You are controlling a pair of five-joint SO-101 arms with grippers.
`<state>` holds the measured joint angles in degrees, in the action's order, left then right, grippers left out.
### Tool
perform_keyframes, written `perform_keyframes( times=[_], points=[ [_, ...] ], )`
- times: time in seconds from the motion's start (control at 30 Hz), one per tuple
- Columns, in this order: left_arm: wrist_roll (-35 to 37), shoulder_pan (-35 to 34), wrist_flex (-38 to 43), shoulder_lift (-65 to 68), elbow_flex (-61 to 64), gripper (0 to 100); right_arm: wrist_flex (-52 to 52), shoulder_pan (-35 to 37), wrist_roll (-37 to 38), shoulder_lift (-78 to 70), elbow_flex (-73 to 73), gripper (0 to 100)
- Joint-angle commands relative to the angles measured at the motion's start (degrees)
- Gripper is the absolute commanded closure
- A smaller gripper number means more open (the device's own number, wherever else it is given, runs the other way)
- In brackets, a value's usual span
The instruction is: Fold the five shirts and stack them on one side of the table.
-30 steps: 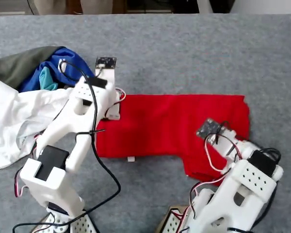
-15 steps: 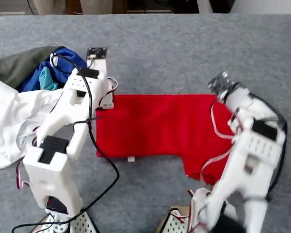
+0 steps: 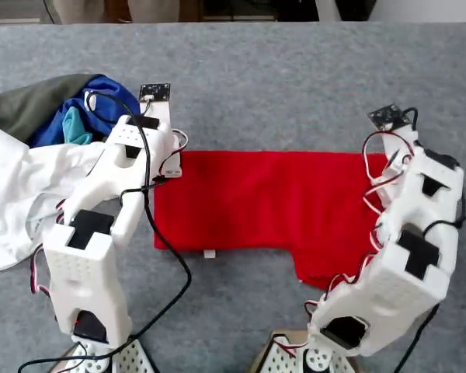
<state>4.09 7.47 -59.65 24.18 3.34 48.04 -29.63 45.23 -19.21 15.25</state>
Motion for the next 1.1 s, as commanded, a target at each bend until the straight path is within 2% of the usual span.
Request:
perform_keyframes(
  times=[0.0,0.1,0.33,0.47,0.53,0.63,0.77,0.87,1.07],
  points=[
    [-0.88,-1.67,1.41,0.13,-2.55,98,2.11,-1.89,-0.53,1.10,-3.21,99.6],
    [-2.02,-1.85,-0.09,0.04,-4.92,98,2.64,-2.15,-0.62,6.46,-2.68,99.6],
    [-4.92,-1.23,-15.38,-6.73,-15.56,98,13.80,-1.80,2.11,24.31,-2.68,99.6],
    [-4.92,-0.35,-19.60,-14.99,-13.63,98,27.08,1.36,7.30,35.21,2.95,99.7],
    [-4.92,1.85,-20.92,-19.82,-8.62,98,29.27,2.59,10.46,41.36,10.77,99.7],
    [-4.92,4.66,-17.76,-27.74,2.29,98,25.85,2.86,14.51,51.47,24.48,99.7],
    [-4.84,4.75,-5.36,-33.98,19.52,98,24.70,2.51,26.11,64.40,40.22,99.6],
    [-4.75,4.75,0.09,-34.86,28.66,98,24.70,2.42,32.97,72.75,49.01,98.1],
    [-4.84,4.66,1.32,-34.86,34.73,98,24.70,2.95,37.10,83.65,59.65,76.3]
  ],
)
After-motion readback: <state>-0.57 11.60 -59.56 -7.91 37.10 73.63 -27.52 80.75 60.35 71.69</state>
